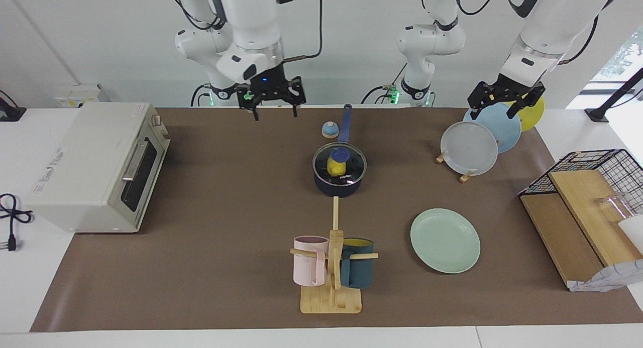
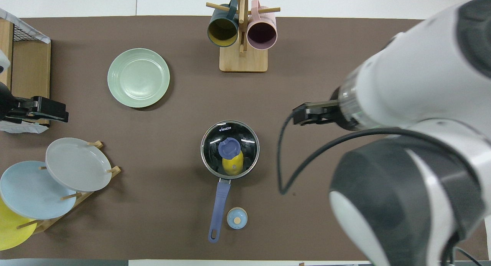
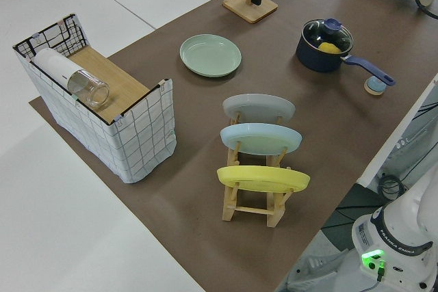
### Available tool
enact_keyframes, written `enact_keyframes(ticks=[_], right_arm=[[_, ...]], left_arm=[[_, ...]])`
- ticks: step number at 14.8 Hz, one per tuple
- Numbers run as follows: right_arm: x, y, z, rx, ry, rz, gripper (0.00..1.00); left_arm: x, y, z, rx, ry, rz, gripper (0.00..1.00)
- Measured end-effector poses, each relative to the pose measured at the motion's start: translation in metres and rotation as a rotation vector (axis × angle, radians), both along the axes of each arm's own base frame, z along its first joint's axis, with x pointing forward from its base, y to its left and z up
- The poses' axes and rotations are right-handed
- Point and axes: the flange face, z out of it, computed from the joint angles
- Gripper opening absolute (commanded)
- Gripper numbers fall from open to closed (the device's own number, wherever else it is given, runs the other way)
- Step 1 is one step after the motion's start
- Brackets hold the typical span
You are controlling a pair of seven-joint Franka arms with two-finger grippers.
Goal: Transfer potato from pot to plate
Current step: 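Reach the right gripper to the glass lid and grasp its knob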
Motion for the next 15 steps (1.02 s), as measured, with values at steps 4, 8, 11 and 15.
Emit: enact_keyframes(ticks=[4, 8, 11, 15], right_arm=[[-0.023, 0.105, -0.066, 0.008, -0.033, -0.015, 1.0], [-0.038, 0.132, -0.125, 0.007, -0.055, 0.007, 1.0], [-0.047, 0.131, -0.166, -0.053, -0.085, 0.05, 1.0], [-0.052, 0.124, -0.19, -0.08, -0.07, 0.057, 1.0]], left_arm=[[0.0, 0.0, 0.0, 0.0, 0.0, 0.0, 1.0], [0.0, 0.0, 0.0, 0.0, 0.0, 0.0, 1.0], [0.0, 0.0, 0.0, 0.0, 0.0, 0.0, 1.0], [0.0, 0.0, 0.0, 0.0, 0.0, 0.0, 1.0]])
